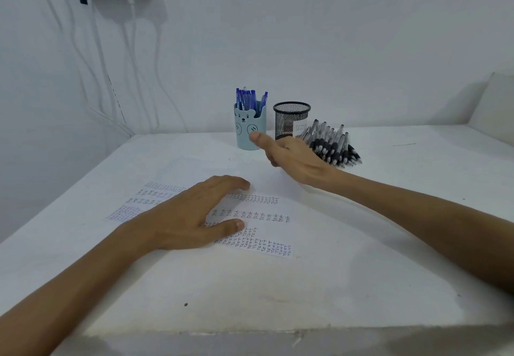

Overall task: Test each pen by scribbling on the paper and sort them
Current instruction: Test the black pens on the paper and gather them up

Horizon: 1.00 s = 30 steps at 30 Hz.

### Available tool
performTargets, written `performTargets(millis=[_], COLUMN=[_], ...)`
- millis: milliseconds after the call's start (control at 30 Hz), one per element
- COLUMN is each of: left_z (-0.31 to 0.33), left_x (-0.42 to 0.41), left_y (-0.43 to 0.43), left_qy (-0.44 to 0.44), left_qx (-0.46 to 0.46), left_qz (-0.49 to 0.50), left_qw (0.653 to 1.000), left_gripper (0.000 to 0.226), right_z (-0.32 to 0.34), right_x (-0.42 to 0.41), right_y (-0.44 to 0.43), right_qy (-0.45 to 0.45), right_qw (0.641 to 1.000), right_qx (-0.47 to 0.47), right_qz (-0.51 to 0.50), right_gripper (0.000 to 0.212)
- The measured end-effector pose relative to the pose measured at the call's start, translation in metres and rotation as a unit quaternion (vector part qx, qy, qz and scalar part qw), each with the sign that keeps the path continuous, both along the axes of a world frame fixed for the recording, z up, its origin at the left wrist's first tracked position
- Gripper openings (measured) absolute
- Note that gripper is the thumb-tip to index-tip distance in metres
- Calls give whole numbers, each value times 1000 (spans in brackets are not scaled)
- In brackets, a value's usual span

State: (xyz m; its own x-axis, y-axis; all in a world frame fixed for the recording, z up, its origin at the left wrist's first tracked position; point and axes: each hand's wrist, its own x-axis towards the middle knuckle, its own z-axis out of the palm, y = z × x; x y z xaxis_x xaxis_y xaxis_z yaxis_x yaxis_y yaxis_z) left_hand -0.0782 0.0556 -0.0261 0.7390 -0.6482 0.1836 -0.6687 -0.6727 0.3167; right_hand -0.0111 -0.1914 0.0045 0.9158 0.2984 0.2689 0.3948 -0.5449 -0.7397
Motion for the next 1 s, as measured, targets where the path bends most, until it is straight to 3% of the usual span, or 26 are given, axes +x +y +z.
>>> performTargets(millis=[100,167,267,400,533,600,1000], left_z=[-1,-1,-3,-4,-4,-4,-5], left_x=[1,2,3,4,4,4,6], left_y=[2,2,3,2,3,2,2], left_qy=[3,-3,-13,-10,-5,-6,-16], left_qx=[1,3,6,9,6,5,9], left_qz=[15,10,0,-7,-5,-7,-15], left_qw=[1000,1000,1000,1000,1000,1000,1000], left_gripper=[68,69,70,68,67,67,63], right_z=[-5,-9,-9,-14,-20,-18,-22], right_x=[3,4,0,-9,-12,-14,-25], right_y=[-3,-6,-13,-25,-34,-36,-36], right_qy=[24,-6,-25,75,128,134,49], right_qw=[993,987,988,981,979,979,993], right_qx=[109,159,151,167,137,120,44], right_qz=[35,11,-10,62,83,98,96], right_gripper=[64,54,62,64,21,10,25])
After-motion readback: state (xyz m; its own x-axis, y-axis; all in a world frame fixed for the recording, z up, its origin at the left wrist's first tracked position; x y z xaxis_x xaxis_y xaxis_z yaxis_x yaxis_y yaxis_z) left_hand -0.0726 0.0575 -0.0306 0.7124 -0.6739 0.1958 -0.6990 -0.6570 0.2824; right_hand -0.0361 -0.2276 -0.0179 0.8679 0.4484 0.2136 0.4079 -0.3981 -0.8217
